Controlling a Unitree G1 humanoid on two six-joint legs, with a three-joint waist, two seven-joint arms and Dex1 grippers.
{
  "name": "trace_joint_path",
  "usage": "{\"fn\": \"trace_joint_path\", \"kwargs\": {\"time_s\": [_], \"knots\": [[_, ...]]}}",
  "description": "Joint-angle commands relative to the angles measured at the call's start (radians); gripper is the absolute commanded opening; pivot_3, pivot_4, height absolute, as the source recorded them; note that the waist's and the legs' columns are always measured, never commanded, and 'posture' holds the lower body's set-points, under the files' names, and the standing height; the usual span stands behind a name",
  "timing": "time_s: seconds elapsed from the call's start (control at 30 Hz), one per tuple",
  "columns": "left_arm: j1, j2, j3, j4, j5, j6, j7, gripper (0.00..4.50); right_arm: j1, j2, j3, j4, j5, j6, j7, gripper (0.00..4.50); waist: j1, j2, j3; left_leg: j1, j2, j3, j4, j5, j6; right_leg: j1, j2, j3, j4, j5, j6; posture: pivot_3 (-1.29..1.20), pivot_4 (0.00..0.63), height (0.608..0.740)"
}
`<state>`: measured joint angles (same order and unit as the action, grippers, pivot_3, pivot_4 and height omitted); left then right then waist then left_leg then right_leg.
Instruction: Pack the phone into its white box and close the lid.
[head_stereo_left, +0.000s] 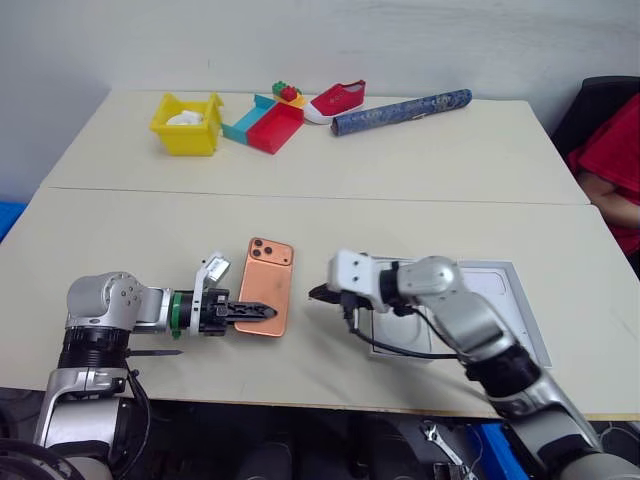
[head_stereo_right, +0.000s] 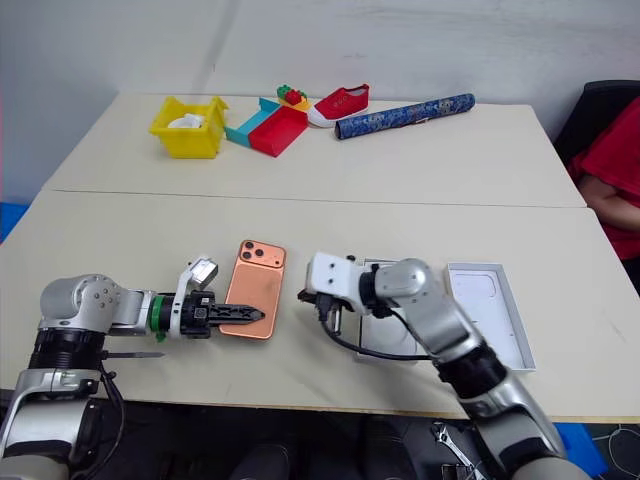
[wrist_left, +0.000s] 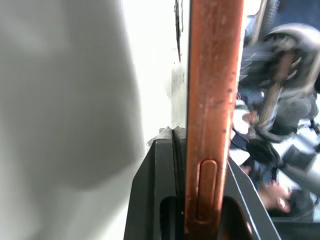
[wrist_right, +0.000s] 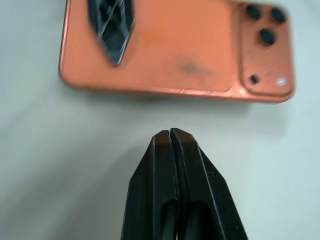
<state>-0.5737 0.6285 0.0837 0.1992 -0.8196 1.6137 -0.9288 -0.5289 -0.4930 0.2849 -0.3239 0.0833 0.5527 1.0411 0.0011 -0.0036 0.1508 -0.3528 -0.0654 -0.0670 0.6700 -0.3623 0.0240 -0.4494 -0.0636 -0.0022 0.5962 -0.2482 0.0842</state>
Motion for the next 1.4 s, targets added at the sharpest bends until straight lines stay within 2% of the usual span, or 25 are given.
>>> {"fn": "trace_joint_path", "kwargs": {"time_s": [0.03,0.07,0.13,0.2,0.27,0.37,0.57,0.77,1.07,1.4], "knots": [[-0.02,-0.036,-0.019,-0.123,-0.155,0.001,0.035,0.12,0.112,-0.118,-0.258,-0.287,0.217,0.235,0.029,1.25,0.01,0.0,0.0,-0.001,0.0,-0.003,0.0,0.0,0.0,0.001,0.0,-0.001,-0.002,0.0,0.0,0.0,0.15,0.74],[-0.026,-0.05,-0.025,-0.13,-0.183,0.001,0.054,0.12,0.147,-0.151,-0.313,-0.333,0.255,0.274,0.028,1.5,0.017,0.0,0.0,-0.001,0.0,-0.005,0.0,0.0,0.0,0.002,0.0,-0.001,-0.003,0.0,0.0,0.0,0.15,0.74],[-0.054,-0.131,-0.047,-0.119,-0.25,0.001,0.134,0.12,0.307,-0.252,-0.501,-0.44,0.309,0.335,0.058,2.19,0.029,0.0,0.0,-0.002,0.0,-0.005,-0.001,-0.001,0.002,0.003,0.0,-0.001,-0.007,0.0,0.0,0.0,0.15,0.74],[-0.067,-0.187,-0.058,-0.112,-0.282,0.001,0.208,0.12,0.418,-0.312,-0.616,-0.501,0.348,0.36,0.068,2.83,0.044,-0.001,0.001,-0.002,-0.001,-0.008,-0.001,-0.001,0.003,0.004,0.0,0.001,-0.008,0.0,0.0,0.0,0.15,0.74],[-0.08,-0.269,-0.073,-0.087,-0.275,0.001,0.304,0.12,0.527,-0.343,-0.738,-0.545,0.382,0.384,0.075,3.52,0.049,-0.002,0.002,-0.002,-0.002,-0.007,-0.001,-0.001,0.004,0.005,0.0,0.003,-0.01,0.0,0.001,0.0,0.15,0.74],[-0.106,-0.362,-0.066,-0.045,-0.277,0.001,0.401,0.12,0.615,-0.363,-0.836,-0.573,0.407,0.389,0.058,4.48,0.047,-0.005,0.003,-0.002,-0.002,-0.003,0.0,-0.001,0.004,0.005,0.001,0.005,-0.011,0.002,0.003,0.0,0.15,0.74],[-0.186,-0.625,0.002,0.089,-0.115,-0.006,0.624,0.12,0.714,-0.353,-0.905,-0.602,0.419,0.376,-0.027,4.5,0.057,-0.01,0.007,0.0,-0.002,-0.003,0.001,0.005,-0.001,0.005,0.001,0.005,-0.01,0.003,0.006,0.0,0.15,0.74],[-0.206,-0.773,0.056,0.133,-0.041,0.0,0.729,0.12,0.746,-0.357,-0.893,-0.602,0.42,0.348,-0.097,4.5,0.053,-0.013,0.009,0.001,-0.002,-0.002,0.001,0.007,-0.003,0.005,0.001,0.006,-0.008,0.004,0.006,0.0,0.15,0.74],[-0.214,-0.835,0.123,0.173,0.004,0.001,0.825,0.12,0.77,-0.365,-0.869,-0.581,0.422,0.299,-0.14,4.5,0.055,-0.014,0.009,0.001,-0.002,-0.003,0.001,0.007,-0.004,0.005,0.001,0.005,-0.007,0.004,0.006,0.0,0.15,0.74],[-0.254,-0.865,0.106,0.235,0.025,-0.024,0.793,0.12,0.772,-0.372,-0.848,-0.563,0.427,0.269,-0.167,4.5,0.056,-0.014,0.009,0.001,-0.003,-0.003,0.003,0.007,-0.004,0.005,0.001,0.005,-0.005,0.004,0.006,0.0,0.15,0.74]]}}
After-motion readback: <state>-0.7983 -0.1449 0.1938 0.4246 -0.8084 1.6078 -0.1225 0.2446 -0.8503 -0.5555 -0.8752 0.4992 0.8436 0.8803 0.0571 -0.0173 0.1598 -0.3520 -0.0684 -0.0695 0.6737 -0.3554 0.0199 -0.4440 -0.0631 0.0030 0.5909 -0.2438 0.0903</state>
